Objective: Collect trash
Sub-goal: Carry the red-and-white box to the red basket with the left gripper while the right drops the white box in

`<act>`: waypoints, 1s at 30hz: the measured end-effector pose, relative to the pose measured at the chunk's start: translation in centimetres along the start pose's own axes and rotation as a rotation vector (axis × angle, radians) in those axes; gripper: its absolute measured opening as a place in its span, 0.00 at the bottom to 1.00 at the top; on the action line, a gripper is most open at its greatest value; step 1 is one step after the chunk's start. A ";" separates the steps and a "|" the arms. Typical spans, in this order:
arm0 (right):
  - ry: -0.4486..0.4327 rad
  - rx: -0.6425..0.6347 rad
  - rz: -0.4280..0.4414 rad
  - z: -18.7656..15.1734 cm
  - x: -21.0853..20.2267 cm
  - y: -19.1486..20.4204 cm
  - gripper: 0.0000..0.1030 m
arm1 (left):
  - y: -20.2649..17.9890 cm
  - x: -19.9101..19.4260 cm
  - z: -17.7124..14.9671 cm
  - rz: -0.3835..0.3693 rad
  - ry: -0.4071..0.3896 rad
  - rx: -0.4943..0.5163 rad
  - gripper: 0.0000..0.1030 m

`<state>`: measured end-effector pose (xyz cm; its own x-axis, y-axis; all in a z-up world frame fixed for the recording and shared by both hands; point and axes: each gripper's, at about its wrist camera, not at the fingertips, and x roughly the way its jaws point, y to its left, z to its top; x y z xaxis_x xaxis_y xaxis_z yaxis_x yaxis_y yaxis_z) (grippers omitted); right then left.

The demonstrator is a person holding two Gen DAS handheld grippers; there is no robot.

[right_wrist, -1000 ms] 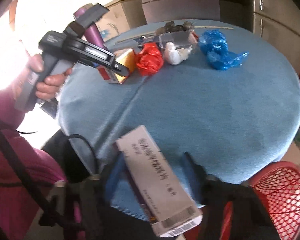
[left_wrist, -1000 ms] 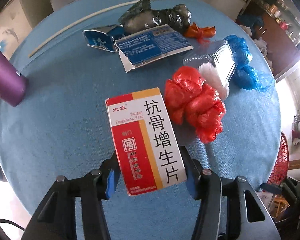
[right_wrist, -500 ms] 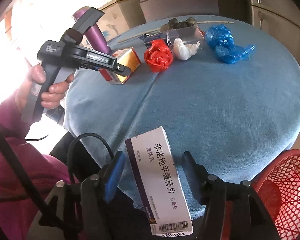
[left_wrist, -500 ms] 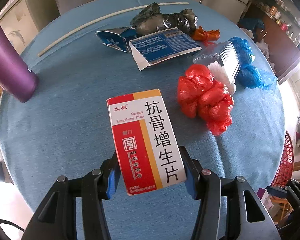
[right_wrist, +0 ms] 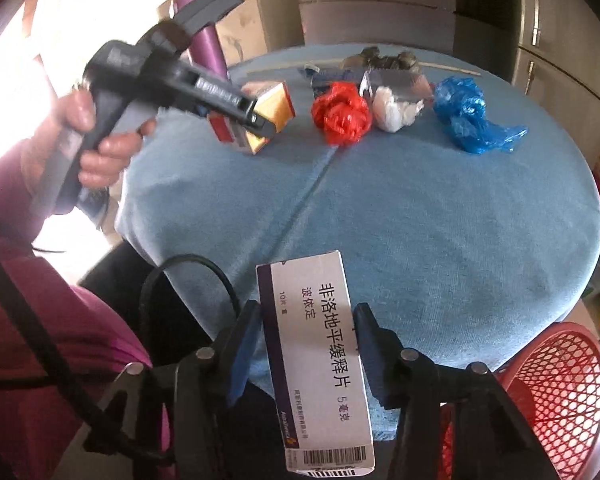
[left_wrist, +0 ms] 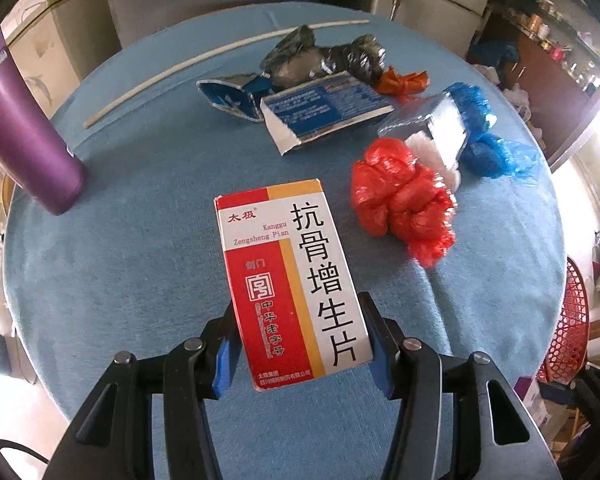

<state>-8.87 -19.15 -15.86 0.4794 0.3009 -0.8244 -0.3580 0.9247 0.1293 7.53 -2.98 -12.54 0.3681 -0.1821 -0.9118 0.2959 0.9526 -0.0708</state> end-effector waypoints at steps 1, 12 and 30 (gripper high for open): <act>-0.021 0.027 0.006 0.1 -0.5 -0.4 0.49 | -0.2 -0.6 -0.2 -0.007 -0.011 0.007 0.54; -0.298 0.302 -0.094 -0.4 -8.2 -6.5 0.49 | -7.6 -7.1 -0.9 -0.137 -0.143 0.252 0.54; -0.499 0.812 -0.252 -13.1 -17.0 -17.9 0.51 | -30.8 -5.1 -2.3 -0.383 -0.006 0.794 0.55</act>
<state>-21.06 -43.81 -11.38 0.8158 -0.0356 -0.5772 0.3708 0.7981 0.4749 -5.51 -30.80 -6.64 0.1217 -0.4573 -0.8809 0.9243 0.3756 -0.0673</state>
